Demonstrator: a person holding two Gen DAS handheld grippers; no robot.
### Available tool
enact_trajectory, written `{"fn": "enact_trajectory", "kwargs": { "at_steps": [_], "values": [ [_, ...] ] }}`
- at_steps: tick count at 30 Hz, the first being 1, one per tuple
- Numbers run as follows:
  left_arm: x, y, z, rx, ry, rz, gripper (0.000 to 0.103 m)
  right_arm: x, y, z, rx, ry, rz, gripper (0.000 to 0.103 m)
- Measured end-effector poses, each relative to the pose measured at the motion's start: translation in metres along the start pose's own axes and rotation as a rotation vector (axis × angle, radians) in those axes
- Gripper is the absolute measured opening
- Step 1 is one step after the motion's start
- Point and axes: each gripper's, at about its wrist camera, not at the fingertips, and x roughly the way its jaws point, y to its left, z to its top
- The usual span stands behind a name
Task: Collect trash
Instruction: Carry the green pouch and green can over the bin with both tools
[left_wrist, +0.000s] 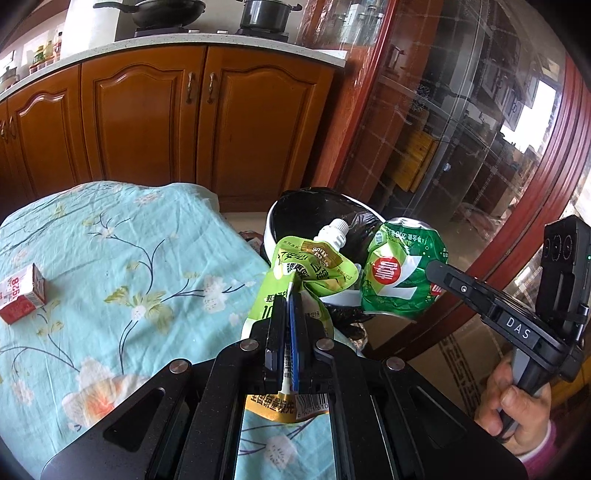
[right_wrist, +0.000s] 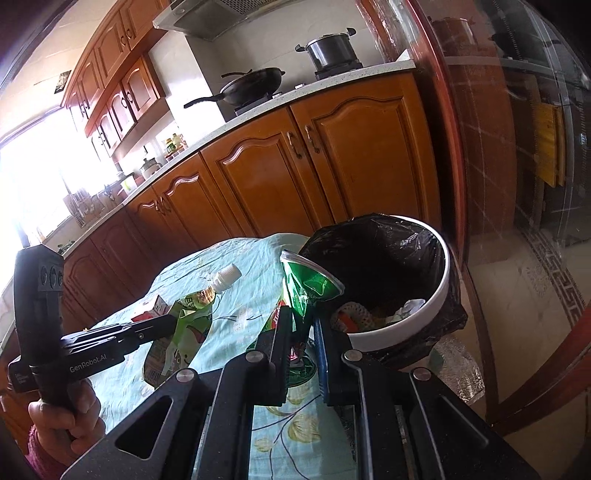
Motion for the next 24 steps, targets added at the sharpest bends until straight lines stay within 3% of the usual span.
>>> {"fn": "enact_trajectory", "kwargs": {
  "at_steps": [24],
  "values": [
    [0.037, -0.029, 0.029, 0.048, 0.019, 0.0, 0.001, -0.003, -0.034, 0.024, 0.008, -0.036, -0.052, 0.012]
  ]
}}
